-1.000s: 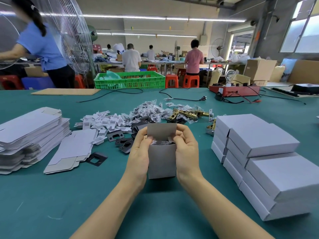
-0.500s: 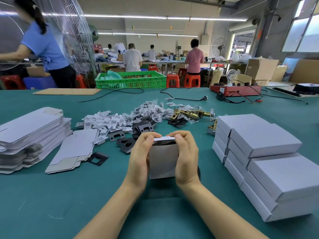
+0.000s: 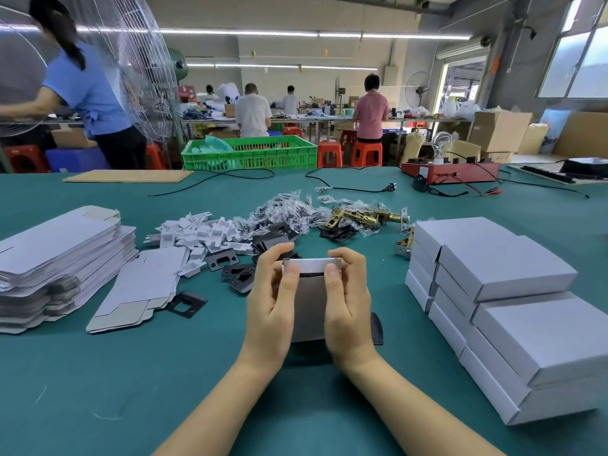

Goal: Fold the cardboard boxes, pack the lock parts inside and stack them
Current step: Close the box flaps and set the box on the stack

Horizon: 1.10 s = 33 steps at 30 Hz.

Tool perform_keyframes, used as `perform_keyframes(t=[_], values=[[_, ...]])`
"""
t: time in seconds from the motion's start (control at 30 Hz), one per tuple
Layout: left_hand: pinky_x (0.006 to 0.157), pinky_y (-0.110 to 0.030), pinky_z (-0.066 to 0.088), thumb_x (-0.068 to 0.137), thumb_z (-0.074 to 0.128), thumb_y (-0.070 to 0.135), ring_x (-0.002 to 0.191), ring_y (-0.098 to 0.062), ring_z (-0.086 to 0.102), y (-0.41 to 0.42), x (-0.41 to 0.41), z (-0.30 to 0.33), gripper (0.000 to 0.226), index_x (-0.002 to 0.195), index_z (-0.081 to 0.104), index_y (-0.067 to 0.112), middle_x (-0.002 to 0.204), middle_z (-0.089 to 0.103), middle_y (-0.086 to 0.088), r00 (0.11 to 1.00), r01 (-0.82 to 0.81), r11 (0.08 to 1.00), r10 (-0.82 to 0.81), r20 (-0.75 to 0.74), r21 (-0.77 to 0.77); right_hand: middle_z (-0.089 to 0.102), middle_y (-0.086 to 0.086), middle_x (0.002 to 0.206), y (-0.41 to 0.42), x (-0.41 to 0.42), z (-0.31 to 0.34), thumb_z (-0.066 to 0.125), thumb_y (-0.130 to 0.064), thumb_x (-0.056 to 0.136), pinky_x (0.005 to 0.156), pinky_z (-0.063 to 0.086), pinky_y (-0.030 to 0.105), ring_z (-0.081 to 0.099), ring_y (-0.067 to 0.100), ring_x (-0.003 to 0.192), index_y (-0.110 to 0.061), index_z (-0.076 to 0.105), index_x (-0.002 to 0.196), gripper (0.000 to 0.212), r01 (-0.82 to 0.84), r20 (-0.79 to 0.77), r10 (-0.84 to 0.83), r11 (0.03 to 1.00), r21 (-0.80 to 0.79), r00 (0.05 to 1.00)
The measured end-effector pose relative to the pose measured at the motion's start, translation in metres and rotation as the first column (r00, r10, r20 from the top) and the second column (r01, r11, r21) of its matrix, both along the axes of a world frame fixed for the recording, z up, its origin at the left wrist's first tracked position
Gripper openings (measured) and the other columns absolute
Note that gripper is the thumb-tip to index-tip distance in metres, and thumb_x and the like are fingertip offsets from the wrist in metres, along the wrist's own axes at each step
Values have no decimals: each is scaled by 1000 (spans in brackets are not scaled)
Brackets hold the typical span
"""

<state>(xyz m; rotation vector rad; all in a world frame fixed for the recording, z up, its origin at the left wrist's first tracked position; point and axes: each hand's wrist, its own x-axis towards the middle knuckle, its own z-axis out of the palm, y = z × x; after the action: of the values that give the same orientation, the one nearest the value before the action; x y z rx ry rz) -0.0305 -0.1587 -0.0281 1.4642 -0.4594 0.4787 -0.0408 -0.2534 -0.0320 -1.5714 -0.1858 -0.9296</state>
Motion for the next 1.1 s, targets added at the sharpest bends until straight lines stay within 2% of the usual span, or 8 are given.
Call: perform_keyframes(t=[0.1, 0.17, 0.33, 0.63, 0.87, 0.93, 1.0, 1.1], values=[[83, -11, 40, 97, 44, 24, 91, 0, 55, -2, 0, -1, 22, 110, 56, 37, 97, 61, 23, 997, -25, 998, 21, 74, 56, 55, -24, 96, 0, 1, -1, 41, -18, 96, 80, 38, 13, 52, 1, 90, -34, 50, 104, 20, 18, 27, -18, 999, -30, 999], [84, -9, 39, 97, 44, 20, 93, 2, 55, -2, 0, -2, 21, 106, 57, 34, 98, 61, 26, 995, -31, 997, 25, 100, 67, 55, -26, 96, 0, 1, -2, 40, -18, 96, 81, 38, 13, 52, 0, 91, -34, 50, 102, 20, 28, 35, -27, 999, -37, 999], [80, -10, 40, 96, 45, 19, 88, 1, 55, 1, 1, -5, 19, 102, 57, 31, 94, 60, 25, 993, -23, 997, 14, 118, 73, 55, -15, 94, 1, 0, -3, 40, -20, 96, 77, 39, 12, 53, 1, 86, -33, 49, 99, 16, 34, 24, -33, 999, -19, 999], [76, -8, 40, 96, 46, 19, 81, 5, 54, 8, 6, -11, 15, 99, 52, 32, 89, 59, 28, 986, -25, 986, -4, 168, 166, 53, -12, 88, -3, -1, -5, 41, -17, 96, 74, 38, 9, 52, -1, 81, -33, 46, 97, 17, 9, 41, -6, 998, -67, 999], [73, -6, 40, 98, 47, 29, 81, 7, 53, 12, 12, -16, 13, 108, 49, 36, 93, 58, 33, 996, 10, 965, -34, 87, 260, 53, -11, 93, -8, 2, -8, 42, -29, 94, 72, 38, 9, 51, -3, 82, -31, 43, 99, 6, -76, -110, 63, 990, -121, 992], [71, -7, 42, 98, 47, 36, 82, 5, 56, 13, 11, -16, 22, 119, 44, 42, 98, 61, 27, 998, 47, 962, -55, 20, 268, 54, -11, 94, -9, 3, -6, 42, -32, 93, 71, 40, 13, 52, -1, 82, -34, 43, 100, 8, -78, -142, 60, 989, -126, 988], [70, -14, 47, 92, 47, 40, 82, -3, 61, 14, 11, -15, 37, 125, 38, 50, 99, 66, 11, 998, 61, 964, -52, -40, 258, 54, -10, 95, -9, 4, -4, 44, -32, 94, 72, 42, 18, 53, 3, 83, -36, 43, 101, 7, -74, -162, 54, 990, -124, 985], [65, -21, 51, 96, 54, 35, 77, -8, 64, 15, 12, -10, 33, 114, 43, 60, 88, 70, 6, 997, 0, 961, 20, -69, 277, 54, -7, 103, -12, 7, 3, 51, -23, 99, 80, 48, 32, 57, 17, 94, -35, 47, 103, 13, -64, -226, 36, 991, -116, 973]])
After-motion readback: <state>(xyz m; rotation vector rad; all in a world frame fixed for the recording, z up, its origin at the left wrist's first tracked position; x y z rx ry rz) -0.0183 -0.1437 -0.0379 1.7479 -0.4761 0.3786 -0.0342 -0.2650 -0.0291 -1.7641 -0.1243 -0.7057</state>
